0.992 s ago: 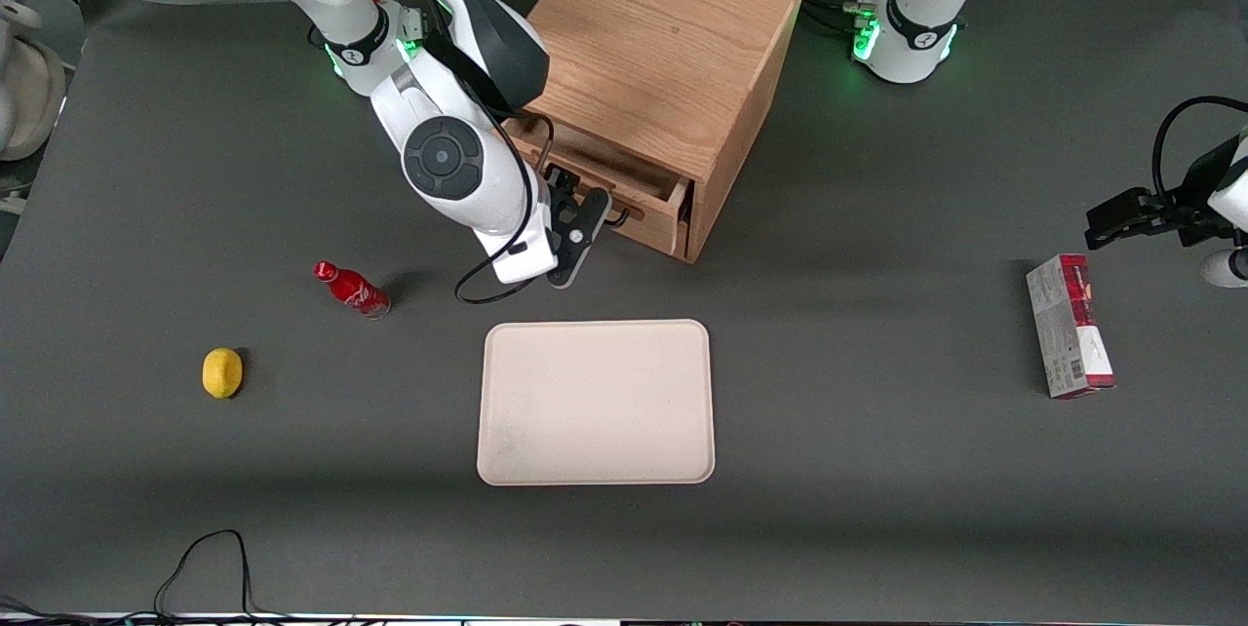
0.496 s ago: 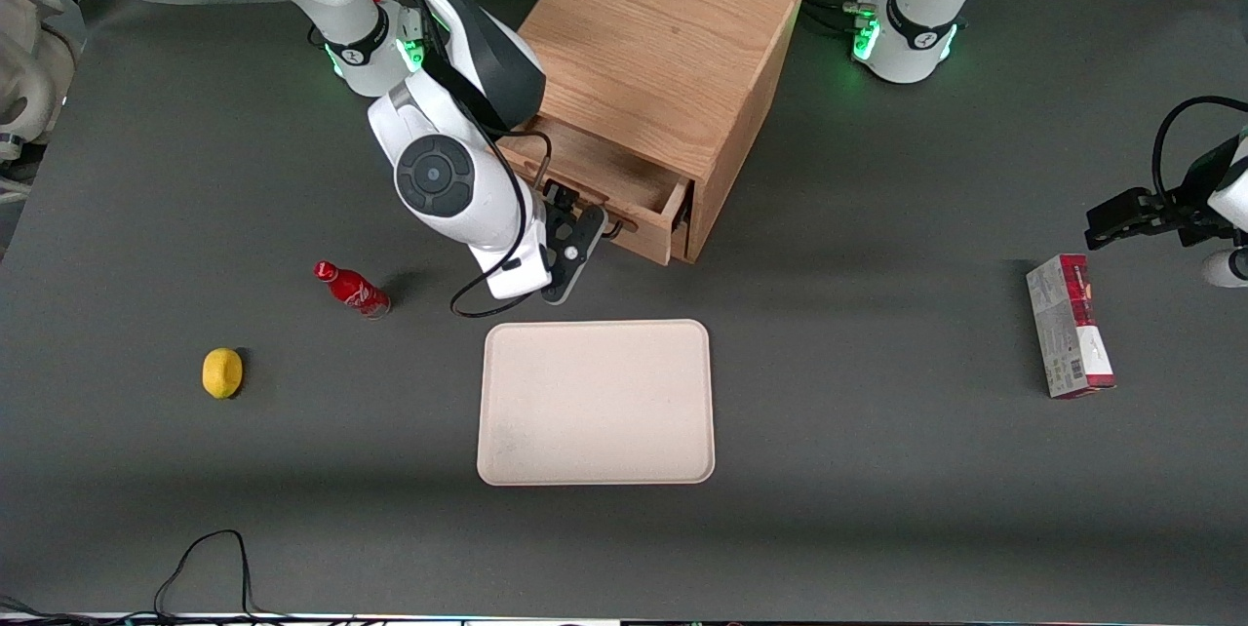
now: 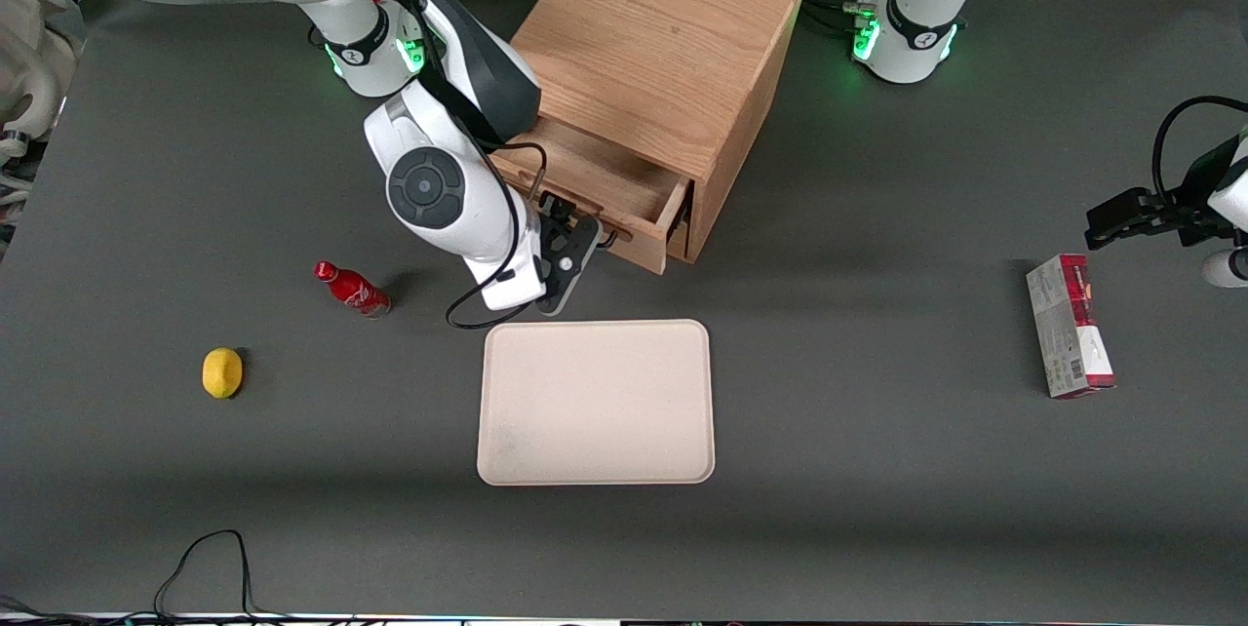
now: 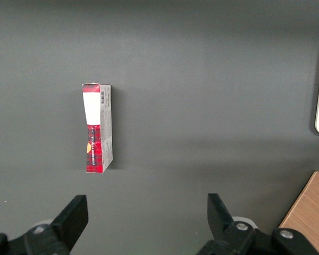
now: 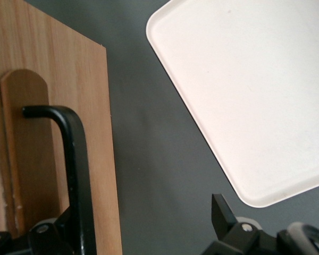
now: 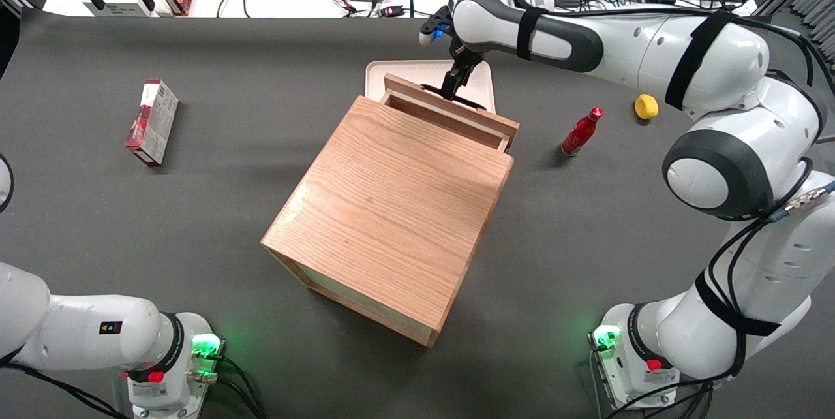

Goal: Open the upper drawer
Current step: 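Pull the upper drawer outward by its handle with the right gripper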

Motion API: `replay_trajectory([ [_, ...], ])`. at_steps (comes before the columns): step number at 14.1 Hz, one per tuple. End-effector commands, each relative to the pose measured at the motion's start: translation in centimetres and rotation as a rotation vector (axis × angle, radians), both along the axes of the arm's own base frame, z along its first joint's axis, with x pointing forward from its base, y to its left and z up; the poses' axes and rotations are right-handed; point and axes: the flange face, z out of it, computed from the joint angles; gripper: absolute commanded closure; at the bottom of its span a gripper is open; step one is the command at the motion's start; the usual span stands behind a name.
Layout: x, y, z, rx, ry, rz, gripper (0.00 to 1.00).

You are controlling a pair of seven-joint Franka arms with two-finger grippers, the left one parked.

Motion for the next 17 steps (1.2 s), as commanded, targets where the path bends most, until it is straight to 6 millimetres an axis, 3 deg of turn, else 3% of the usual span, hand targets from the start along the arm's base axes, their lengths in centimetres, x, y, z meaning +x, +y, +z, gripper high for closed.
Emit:
replay_trajectory([
  [1, 1.5, -0.7, 0.0, 0.011, -0.013, 0.008, 0.00],
  [12, 3.8, -2.1, -0.8, 0.032, -0.017, -0.038, 0.00],
  [17, 5.3, -4.1, -0.7, 0.039, -0.023, -0.076, 0.00],
])
